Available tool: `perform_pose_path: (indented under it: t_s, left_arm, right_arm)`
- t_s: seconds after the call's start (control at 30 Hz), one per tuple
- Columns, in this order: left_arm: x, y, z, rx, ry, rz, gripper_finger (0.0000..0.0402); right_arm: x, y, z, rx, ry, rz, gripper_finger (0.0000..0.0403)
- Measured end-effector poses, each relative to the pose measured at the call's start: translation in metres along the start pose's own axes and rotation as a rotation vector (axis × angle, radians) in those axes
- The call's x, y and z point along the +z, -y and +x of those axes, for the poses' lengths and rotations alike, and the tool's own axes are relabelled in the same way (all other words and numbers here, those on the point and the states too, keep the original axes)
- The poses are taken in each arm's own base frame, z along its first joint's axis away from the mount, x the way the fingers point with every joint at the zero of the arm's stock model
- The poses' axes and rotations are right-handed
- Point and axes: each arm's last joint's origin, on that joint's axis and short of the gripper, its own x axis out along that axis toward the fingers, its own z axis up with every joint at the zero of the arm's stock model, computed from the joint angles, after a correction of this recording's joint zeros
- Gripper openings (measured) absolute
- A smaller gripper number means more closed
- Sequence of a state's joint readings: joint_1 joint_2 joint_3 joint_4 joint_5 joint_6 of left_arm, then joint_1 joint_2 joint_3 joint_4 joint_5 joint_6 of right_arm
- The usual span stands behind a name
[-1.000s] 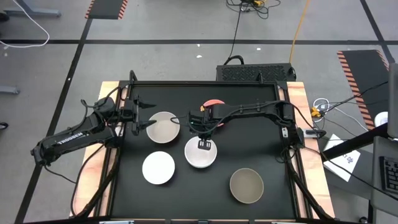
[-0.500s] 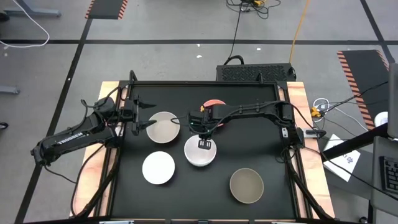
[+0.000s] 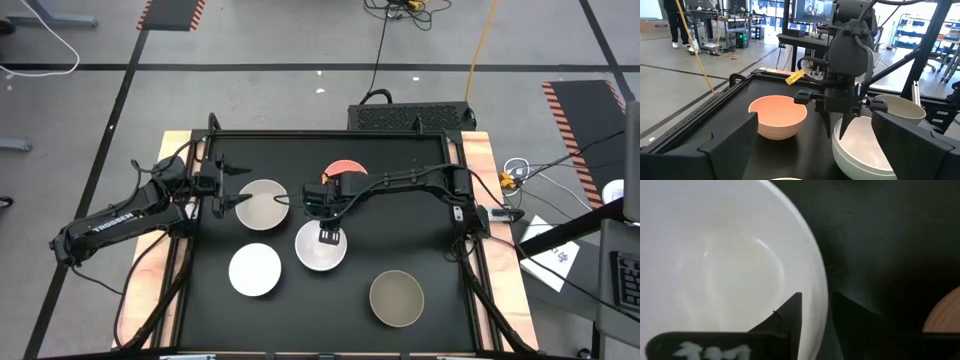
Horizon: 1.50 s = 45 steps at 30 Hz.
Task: Nest bowls inside each other
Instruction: Stack the gray bowl on the right white bowl
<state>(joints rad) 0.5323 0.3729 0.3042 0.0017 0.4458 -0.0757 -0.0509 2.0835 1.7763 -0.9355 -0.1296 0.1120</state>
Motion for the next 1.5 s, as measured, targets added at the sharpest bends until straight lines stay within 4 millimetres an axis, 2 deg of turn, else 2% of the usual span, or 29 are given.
perform_pose_path:
  t_s: [0.17, 0.53, 0.77, 1.0, 1.17, 1.3, 1.5]
  left_arm:
    - [0.000, 0.000, 0.000, 0.000, 0.000, 0.001, 0.0392]
    - [0.001, 0.000, 0.000, -0.001, 0.007, 0.015, 0.0392]
    - [0.001, 0.000, 0.000, 0.001, 0.008, 0.019, 0.0392]
    - [0.001, 0.000, 0.000, 0.005, 0.009, 0.019, 0.0392]
    - [0.001, 0.000, 0.000, 0.006, 0.009, 0.018, 0.0392]
    - [0.001, 0.000, 0.000, 0.007, 0.014, 0.019, 0.0392]
    - [0.003, 0.000, 0.000, 0.007, 0.026, 0.007, 0.0392]
  right_arm:
    - [0.000, -0.002, -0.019, 0.006, 0.056, -0.023, 0.0108]
    - [0.001, -0.013, -0.102, 0.026, 0.390, -0.135, 0.0116]
    - [-0.014, -0.018, -0.145, 0.023, 0.485, -0.196, 0.0112]
    - [-0.035, -0.025, -0.179, 0.030, 0.547, -0.236, 0.0070]
    - [-0.058, -0.034, -0.187, 0.115, 0.567, -0.282, 0.0036]
    - [-0.075, -0.040, -0.179, 0.166, 0.620, -0.307, 0.0005]
    - [-0.104, -0.043, -0.166, 0.228, 0.736, -0.298, 0.0001]
